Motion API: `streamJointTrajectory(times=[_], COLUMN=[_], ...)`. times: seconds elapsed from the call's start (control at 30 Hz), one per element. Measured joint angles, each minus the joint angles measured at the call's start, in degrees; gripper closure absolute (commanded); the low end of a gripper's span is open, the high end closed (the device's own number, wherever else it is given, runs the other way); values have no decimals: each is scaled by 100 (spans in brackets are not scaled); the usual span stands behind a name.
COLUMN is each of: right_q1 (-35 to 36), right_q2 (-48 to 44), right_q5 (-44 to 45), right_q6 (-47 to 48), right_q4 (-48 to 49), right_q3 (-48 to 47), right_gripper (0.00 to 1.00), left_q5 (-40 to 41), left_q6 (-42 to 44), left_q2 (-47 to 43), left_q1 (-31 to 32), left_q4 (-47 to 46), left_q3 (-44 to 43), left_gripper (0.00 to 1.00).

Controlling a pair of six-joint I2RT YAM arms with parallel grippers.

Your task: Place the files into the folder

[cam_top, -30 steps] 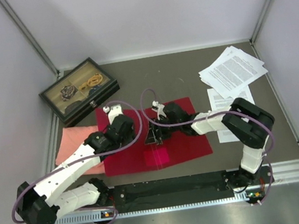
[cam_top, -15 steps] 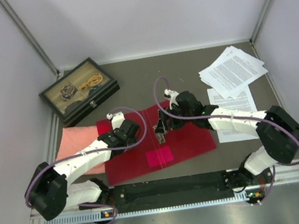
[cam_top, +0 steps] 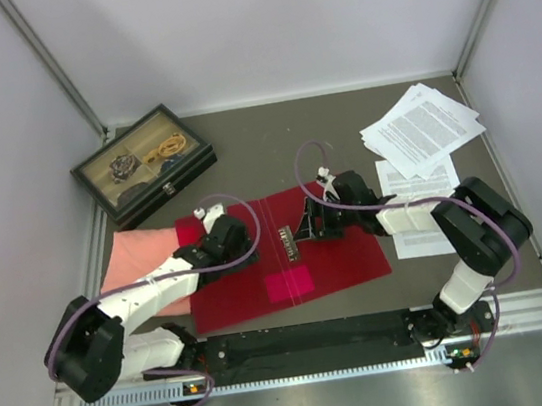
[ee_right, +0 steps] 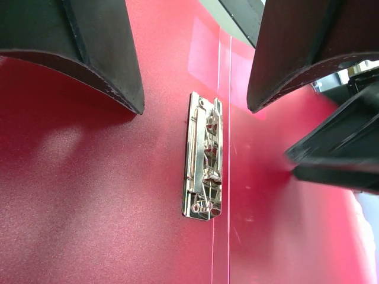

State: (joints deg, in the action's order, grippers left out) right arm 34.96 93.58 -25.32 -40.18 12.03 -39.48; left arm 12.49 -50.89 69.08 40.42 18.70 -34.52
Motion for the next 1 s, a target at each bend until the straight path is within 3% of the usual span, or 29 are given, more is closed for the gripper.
streamJointTrajectory(times=[0.33, 0.7, 0.87, 1.0], right_q1=[0, 70, 92, 68], right_q2=[22, 94, -59, -118], right_q5=[17, -162, 4, 173], right_q6=[-39, 39, 186, 258], right_q4=[192, -7, -452, -568], right_q3=[94, -48, -114, -105], right_gripper=[34, 37, 37, 37], left_q5=[-743, -2044, -2011, -1687], left_q6=[-483, -326, -321, -341], left_q2=[-498, -382, -234, 284], left_q1=[-1086, -1095, -1093, -1115], left_q4=[-1180, -850, -1023, -1174], left_q3=[1185, 330, -24, 175], left_gripper=[39, 39, 39, 39])
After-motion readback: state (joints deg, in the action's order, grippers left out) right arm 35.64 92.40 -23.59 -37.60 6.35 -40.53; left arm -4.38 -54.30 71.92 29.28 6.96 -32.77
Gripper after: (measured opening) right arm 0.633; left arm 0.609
